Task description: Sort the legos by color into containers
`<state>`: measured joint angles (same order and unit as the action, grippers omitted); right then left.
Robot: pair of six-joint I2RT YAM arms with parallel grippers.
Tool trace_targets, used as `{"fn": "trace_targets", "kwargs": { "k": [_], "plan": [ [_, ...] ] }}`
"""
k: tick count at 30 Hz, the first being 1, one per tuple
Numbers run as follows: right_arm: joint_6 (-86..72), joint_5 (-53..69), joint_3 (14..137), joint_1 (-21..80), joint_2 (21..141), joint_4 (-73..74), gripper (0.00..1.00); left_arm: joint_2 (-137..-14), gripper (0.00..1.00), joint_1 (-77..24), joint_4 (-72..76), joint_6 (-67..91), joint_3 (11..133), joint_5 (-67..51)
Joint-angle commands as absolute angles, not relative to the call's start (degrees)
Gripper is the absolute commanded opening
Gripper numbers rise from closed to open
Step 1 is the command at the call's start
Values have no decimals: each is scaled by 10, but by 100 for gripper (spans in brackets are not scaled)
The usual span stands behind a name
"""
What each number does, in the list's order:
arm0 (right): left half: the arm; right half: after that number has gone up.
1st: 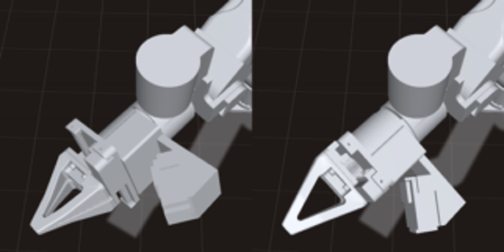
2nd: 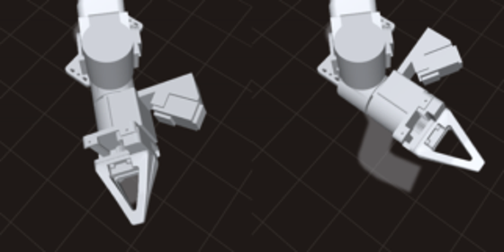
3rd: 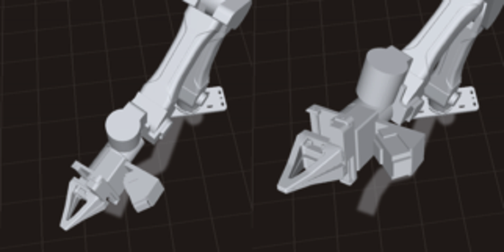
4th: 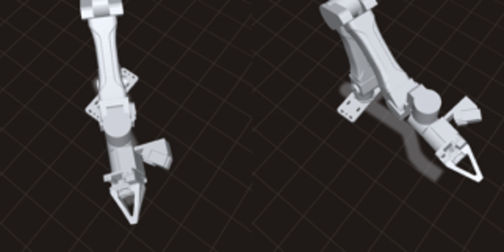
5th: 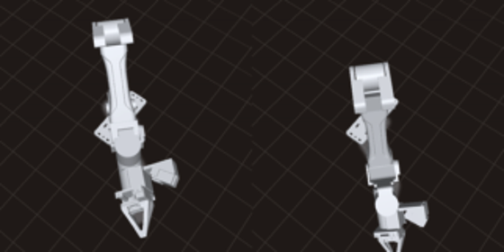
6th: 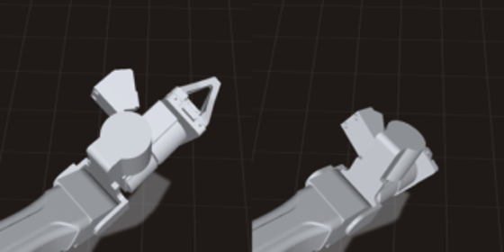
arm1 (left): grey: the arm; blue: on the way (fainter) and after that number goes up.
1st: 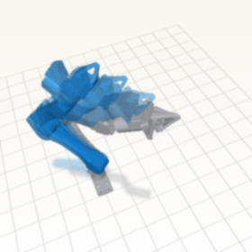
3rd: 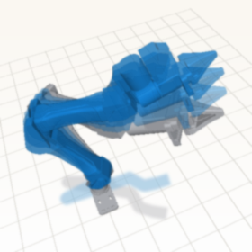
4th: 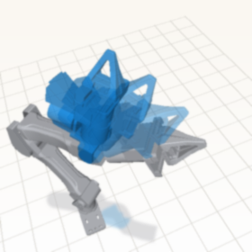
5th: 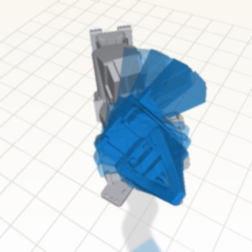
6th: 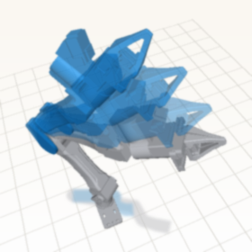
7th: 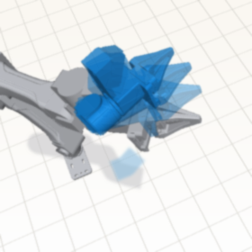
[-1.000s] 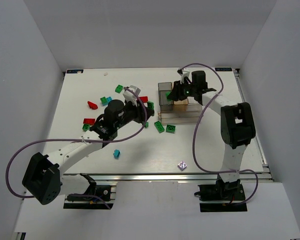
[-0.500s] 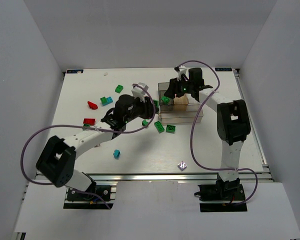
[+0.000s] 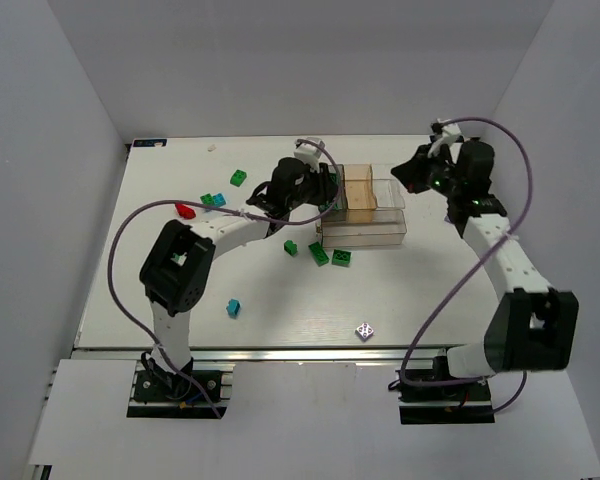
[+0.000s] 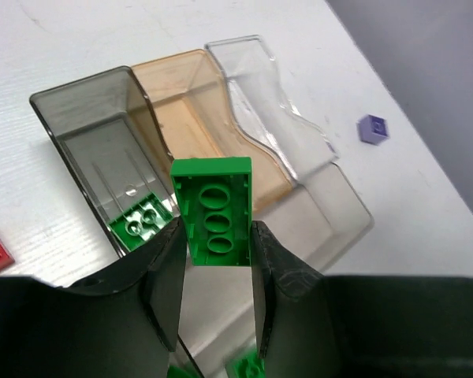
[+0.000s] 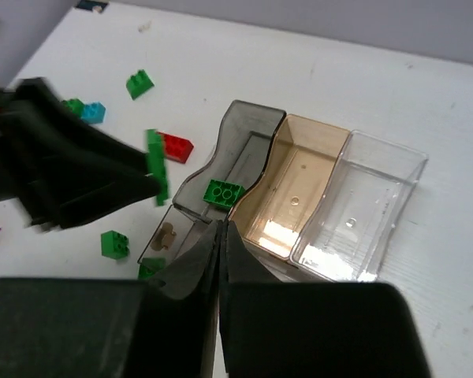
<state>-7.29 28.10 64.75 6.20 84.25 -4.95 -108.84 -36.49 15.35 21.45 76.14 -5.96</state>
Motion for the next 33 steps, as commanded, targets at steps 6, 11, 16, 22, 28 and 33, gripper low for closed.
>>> {"fn": "trace_targets", "kwargs": {
  "k": [6, 11, 16, 22, 28, 33],
  "plan": [
    [-34, 472, 545, 17, 666, -20, 40, -1214, 5, -362, 68, 198, 924, 22],
    [-21, 482, 496, 6, 607, -15, 50, -1246, 48, -362, 29, 191, 966, 46],
    [-21, 537, 491, -18, 613, 25, 71, -1260, 72, -362, -14, 181, 1005, 35],
    [37, 567, 483, -25, 566, 68, 65, -1197, 74, -362, -4, 162, 984, 13],
    [87, 676, 430, -25, 522, 61, 36, -1148, 0, -261, -85, 156, 955, 32],
    [141, 685, 446, -25, 533, 112, 67, -1147, 58, -175, -97, 136, 917, 61]
  ]
}}
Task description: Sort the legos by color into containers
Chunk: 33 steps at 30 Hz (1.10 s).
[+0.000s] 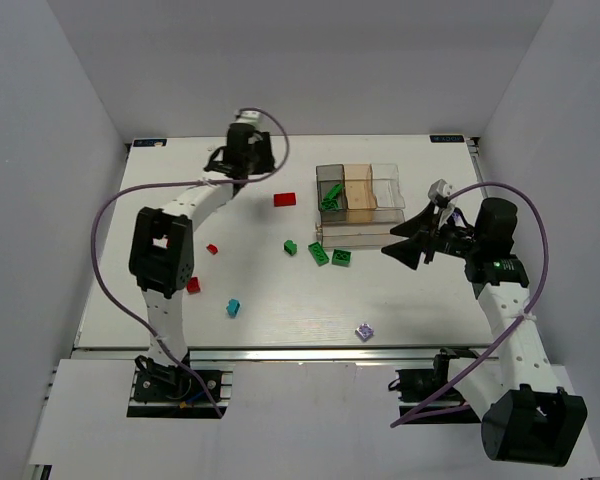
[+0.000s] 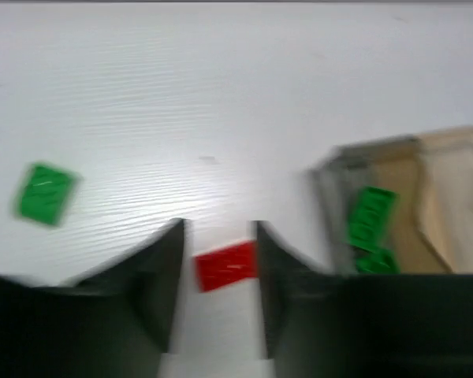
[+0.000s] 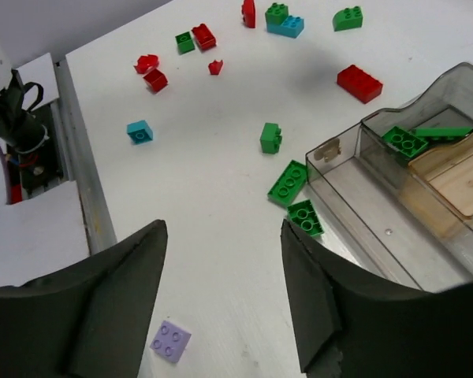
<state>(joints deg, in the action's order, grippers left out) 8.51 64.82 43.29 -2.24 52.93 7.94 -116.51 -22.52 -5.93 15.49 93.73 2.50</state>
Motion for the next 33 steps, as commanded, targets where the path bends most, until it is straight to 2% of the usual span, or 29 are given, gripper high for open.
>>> {"fn": "trace_targets", "kwargs": {
  "k": [1, 4, 8, 15, 23, 27, 29, 33],
  "plan": [
    [148, 684, 446, -25, 534, 119, 70, -1153, 66, -167, -101, 127, 920, 68],
    [165, 680, 447, -25, 532, 133, 84, -1194, 80, -153, -124, 86, 954, 101],
    [192, 667, 456, -25, 531, 159, 86, -1253, 86, -153, -143, 47, 1011, 141],
    [205, 657, 461, -25, 548, 173, 89, -1356, 87, -153, -178, 1, 1113, 176],
    [225, 653, 467, -30, 557, 191, 89, -1392, 85, -153, -170, -20, 1143, 203],
    [224, 654, 466, -32, 560, 188, 89, -1391, 85, -148, -157, -21, 1143, 193],
    [222, 655, 465, -35, 559, 188, 89, -1393, 88, -142, -149, -25, 1149, 182],
    [214, 657, 461, -43, 558, 181, 89, -1432, 89, -131, -188, -42, 1220, 129]
  ]
}}
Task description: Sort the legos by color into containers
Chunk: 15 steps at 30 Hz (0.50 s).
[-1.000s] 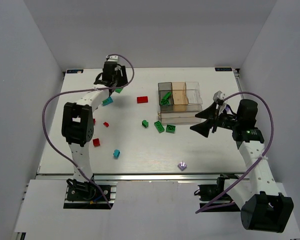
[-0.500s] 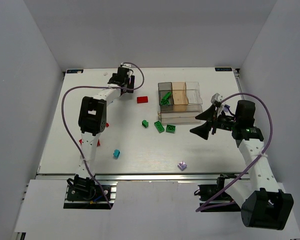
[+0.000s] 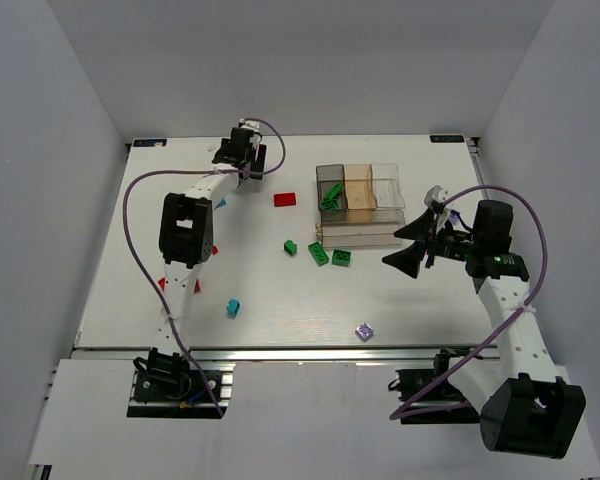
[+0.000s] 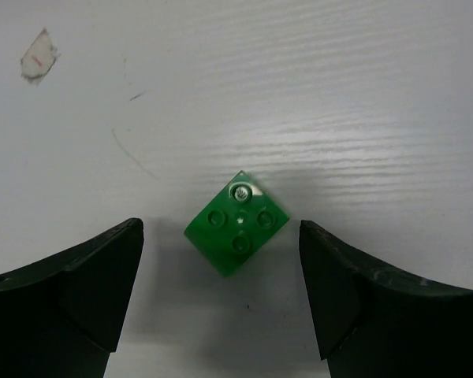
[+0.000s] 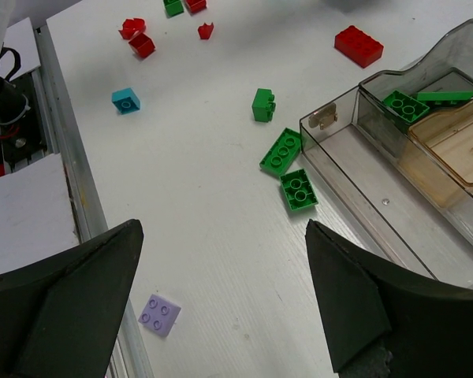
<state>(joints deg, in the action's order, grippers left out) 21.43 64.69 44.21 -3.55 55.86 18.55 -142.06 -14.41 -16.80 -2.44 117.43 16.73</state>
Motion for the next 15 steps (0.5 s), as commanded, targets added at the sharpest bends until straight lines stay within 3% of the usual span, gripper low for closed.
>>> {"fn": "trace_targets", "kwargs": {
  "k": [1, 5, 8, 15],
  "plan": [
    [213, 656, 461, -43, 558, 180, 89, -1439, 90, -131, -189, -47, 1229, 104],
    [211, 657, 460, -48, 560, 178, 89, -1440, 90, -115, -181, -62, 1214, 60],
    [210, 661, 460, -52, 562, 177, 89, -1442, 84, -108, -181, -68, 1205, 41],
    [205, 659, 454, -60, 562, 168, 88, -1436, 55, -103, -166, -69, 1177, -31]
  ]
}}
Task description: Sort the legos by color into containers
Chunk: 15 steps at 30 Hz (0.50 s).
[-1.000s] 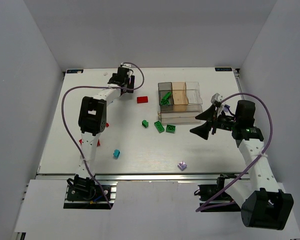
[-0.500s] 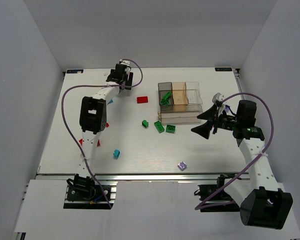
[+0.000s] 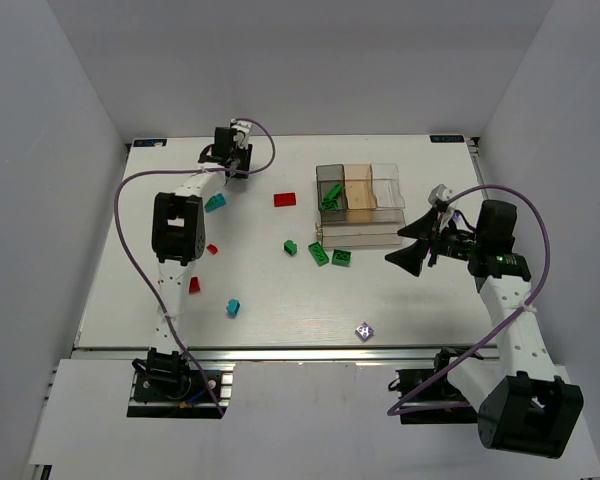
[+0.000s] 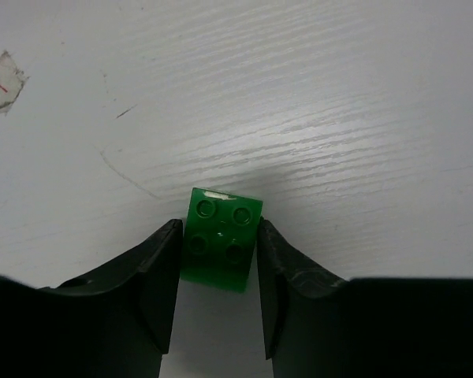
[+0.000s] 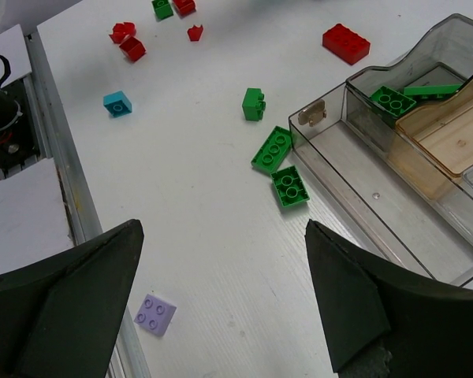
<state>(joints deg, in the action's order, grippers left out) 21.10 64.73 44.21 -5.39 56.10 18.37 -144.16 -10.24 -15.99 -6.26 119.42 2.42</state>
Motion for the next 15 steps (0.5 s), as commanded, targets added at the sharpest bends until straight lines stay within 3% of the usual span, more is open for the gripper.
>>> {"fn": "trace_targets", "kwargs": {
  "k": [1, 4, 8, 9, 11, 12, 14, 15],
  "plan": [
    [205, 660, 454, -58, 562, 167, 89, -1433, 46, -103, -164, -68, 1171, -42],
    [202, 659, 450, -61, 558, 160, 88, -1400, 21, -108, -143, -59, 1125, -79],
    [176, 649, 440, -62, 552, 135, 82, -1311, 7, -120, -63, -13, 1026, -142],
    [154, 640, 438, -62, 548, 125, 77, -1291, 4, -120, -47, -7, 991, -182],
    [135, 628, 430, -62, 546, 104, 61, -1230, 0, -126, -5, 56, 953, -207],
    [121, 621, 428, -62, 543, 98, 34, -1210, 0, -131, 26, 70, 937, -216],
    [114, 608, 421, -62, 538, 84, 2, -1157, 0, -136, 80, 118, 878, -259],
    [111, 596, 419, -62, 534, 78, 0, -1145, 0, -141, 95, 133, 861, -274]
  ]
}}
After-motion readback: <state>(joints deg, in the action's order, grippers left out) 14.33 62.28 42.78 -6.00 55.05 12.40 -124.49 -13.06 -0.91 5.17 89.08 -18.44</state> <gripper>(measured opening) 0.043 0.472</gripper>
